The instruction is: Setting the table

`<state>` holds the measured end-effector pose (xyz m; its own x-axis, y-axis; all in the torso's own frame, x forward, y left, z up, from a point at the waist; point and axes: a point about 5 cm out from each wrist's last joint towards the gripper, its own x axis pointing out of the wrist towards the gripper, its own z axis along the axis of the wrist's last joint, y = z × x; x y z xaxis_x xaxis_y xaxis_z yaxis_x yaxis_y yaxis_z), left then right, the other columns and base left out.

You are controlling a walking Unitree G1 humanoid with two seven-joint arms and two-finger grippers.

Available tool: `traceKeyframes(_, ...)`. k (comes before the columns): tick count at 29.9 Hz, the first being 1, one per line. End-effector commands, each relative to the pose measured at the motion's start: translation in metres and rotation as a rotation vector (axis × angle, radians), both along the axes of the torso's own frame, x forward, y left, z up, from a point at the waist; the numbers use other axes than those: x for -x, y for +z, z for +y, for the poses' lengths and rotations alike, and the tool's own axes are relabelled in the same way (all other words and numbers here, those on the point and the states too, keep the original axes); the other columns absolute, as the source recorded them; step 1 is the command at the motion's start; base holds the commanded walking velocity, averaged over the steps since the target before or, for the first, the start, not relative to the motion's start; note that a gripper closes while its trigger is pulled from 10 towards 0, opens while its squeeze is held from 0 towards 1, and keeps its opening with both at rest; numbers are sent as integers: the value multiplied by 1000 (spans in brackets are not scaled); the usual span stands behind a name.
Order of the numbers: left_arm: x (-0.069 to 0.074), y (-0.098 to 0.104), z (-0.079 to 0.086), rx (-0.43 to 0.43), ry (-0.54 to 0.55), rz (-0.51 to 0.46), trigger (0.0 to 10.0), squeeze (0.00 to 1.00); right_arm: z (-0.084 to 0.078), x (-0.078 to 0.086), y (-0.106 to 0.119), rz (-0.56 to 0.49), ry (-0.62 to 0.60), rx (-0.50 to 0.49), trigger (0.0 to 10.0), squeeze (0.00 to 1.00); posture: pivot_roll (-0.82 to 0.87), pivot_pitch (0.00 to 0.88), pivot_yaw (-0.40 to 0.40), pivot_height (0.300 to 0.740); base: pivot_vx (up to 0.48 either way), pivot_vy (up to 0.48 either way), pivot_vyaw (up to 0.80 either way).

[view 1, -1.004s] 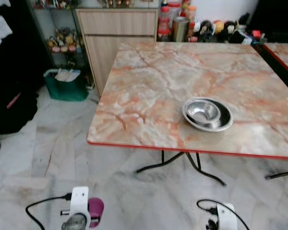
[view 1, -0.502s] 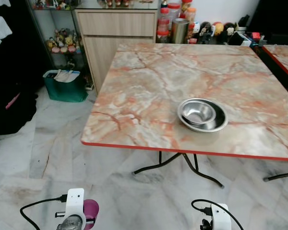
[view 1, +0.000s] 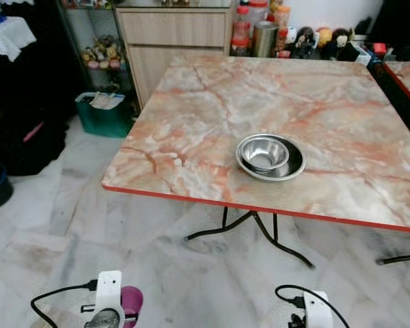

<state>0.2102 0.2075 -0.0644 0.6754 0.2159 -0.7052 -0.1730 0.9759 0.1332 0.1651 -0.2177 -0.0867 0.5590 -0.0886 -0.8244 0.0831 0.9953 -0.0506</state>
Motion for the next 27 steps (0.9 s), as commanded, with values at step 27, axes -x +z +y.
traceKeyframes(27,-89,146,116,-297,500,-638,10000,0,3,0,-1,11,42,5,10000,0,-34,105,-33,740,0,0,0)
